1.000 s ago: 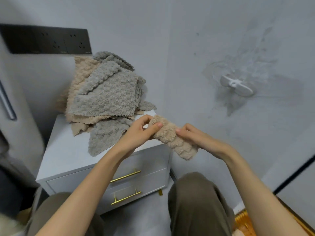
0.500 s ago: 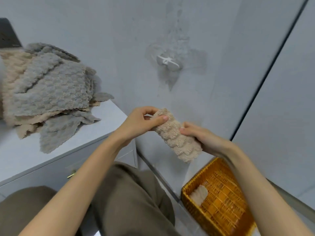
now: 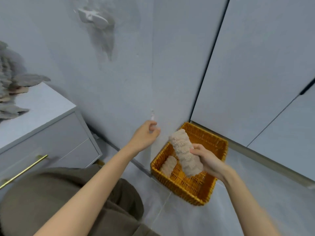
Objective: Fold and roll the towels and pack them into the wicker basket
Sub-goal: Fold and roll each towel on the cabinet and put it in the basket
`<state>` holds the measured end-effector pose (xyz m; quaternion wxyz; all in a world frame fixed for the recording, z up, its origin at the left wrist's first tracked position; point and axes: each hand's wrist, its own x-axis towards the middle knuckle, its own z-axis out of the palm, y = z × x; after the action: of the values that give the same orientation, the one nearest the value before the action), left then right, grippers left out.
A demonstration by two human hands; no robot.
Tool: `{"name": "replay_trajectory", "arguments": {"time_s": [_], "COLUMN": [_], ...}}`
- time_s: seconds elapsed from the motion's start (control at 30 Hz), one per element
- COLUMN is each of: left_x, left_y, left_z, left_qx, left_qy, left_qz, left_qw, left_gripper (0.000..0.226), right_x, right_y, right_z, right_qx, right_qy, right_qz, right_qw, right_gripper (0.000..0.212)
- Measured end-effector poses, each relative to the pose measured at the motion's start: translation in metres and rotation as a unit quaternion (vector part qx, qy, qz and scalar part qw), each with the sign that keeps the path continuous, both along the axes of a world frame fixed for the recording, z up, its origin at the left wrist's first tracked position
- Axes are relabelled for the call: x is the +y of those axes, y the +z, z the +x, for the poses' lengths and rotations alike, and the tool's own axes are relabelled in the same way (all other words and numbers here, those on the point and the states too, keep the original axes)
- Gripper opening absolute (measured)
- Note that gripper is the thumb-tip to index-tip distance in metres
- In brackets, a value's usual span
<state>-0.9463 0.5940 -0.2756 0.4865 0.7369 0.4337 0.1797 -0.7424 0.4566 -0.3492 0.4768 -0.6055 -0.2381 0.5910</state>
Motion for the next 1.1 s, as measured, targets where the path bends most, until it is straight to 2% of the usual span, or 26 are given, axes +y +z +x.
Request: {"name": "replay_trajectory", "arguments": {"time_s": [0.13,0.23,0.43,0.6,0.67,0.8,1.0,1.07,1.1], "left_x": [-0.003,-0.005,-0.005,-0.007,-0.006,-0.001,0.003,0.003,0.003], "left_y": [-0.051,-0.093,-0.163,-0.204,-0.210,-0.217,-0.222,-0.222,-0.221], "left_z": [0.020,0.027,0.020,0.010,0.010,0.014,0.018,0.018,0.019], "left_qx": [0.082,0.141,0.225,0.296,0.306,0.297,0.279,0.276,0.277], "left_qy": [-0.051,-0.094,-0.195,-0.269,-0.283,-0.278,-0.261,-0.260,-0.261], "left_qz": [-0.019,-0.010,0.058,0.100,0.099,0.089,0.088,0.086,0.085], "left_qw": [0.995,0.985,0.953,0.911,0.903,0.909,0.920,0.921,0.921], "left_gripper": [0.038,0.037,0.040,0.047,0.050,0.051,0.050,0.050,0.050], "right_x": [-0.001,0.008,0.035,0.052,0.054,0.064,0.079,0.081,0.081], "right_y": [-0.068,-0.108,-0.182,-0.234,-0.249,-0.269,-0.284,-0.289,-0.292], "right_z": [0.017,0.021,0.020,0.008,0.002,-0.009,-0.015,-0.014,-0.014], "right_qx": [0.041,0.060,0.103,0.117,0.133,0.161,0.196,0.150,0.079], "right_qy": [-0.131,-0.179,-0.251,-0.305,-0.320,-0.338,-0.318,-0.294,-0.276], "right_qz": [-0.064,-0.099,-0.156,-0.209,-0.230,-0.253,-0.199,-0.224,-0.254], "right_qw": [0.989,0.977,0.950,0.922,0.909,0.892,0.906,0.917,0.924], "right_gripper": [0.032,0.028,0.031,0.032,0.033,0.035,0.034,0.032,0.031]}}
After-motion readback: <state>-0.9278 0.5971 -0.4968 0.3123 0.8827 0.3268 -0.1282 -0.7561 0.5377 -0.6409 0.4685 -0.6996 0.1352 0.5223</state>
